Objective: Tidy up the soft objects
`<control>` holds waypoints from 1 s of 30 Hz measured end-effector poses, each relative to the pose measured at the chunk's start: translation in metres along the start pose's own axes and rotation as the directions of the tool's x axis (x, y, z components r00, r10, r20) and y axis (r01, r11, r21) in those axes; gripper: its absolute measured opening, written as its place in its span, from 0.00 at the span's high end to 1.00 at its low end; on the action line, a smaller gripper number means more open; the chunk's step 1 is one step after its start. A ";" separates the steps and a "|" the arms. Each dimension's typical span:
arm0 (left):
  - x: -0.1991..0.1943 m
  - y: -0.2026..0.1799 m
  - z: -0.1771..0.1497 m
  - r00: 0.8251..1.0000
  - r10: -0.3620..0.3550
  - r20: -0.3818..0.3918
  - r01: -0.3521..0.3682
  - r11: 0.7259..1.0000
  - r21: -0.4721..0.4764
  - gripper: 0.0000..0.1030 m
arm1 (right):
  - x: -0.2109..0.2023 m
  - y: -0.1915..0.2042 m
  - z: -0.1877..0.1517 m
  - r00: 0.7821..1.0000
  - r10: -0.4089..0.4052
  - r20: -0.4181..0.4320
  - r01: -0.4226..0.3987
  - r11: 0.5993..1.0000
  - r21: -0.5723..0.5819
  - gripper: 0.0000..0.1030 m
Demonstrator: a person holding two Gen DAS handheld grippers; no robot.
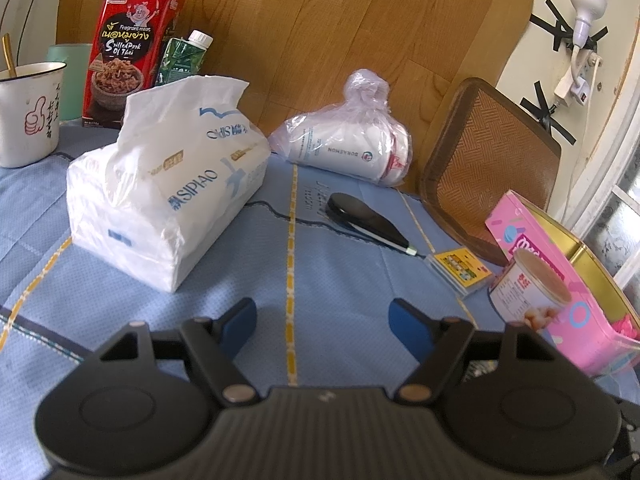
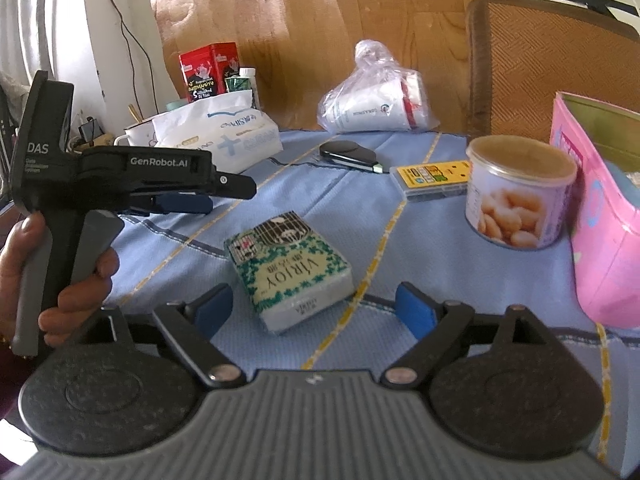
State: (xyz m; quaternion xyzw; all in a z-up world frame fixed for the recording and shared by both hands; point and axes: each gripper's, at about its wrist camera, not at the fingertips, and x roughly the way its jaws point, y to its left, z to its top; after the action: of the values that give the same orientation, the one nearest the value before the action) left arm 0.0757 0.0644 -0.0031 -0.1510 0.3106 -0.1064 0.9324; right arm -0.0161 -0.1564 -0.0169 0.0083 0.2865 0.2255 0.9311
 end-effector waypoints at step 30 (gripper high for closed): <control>-0.042 -0.015 -0.007 0.990 -0.144 0.011 0.143 0.989 0.048 0.27 | -0.002 0.008 -0.003 1.000 -0.009 -0.012 0.008 0.999 -0.040 0.12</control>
State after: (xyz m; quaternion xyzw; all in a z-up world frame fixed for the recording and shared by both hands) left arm 0.0368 0.0608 0.0200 -0.1517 0.2895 -0.1793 0.9279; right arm -0.0227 -0.1505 -0.0176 -0.0126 0.2875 0.2271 0.9304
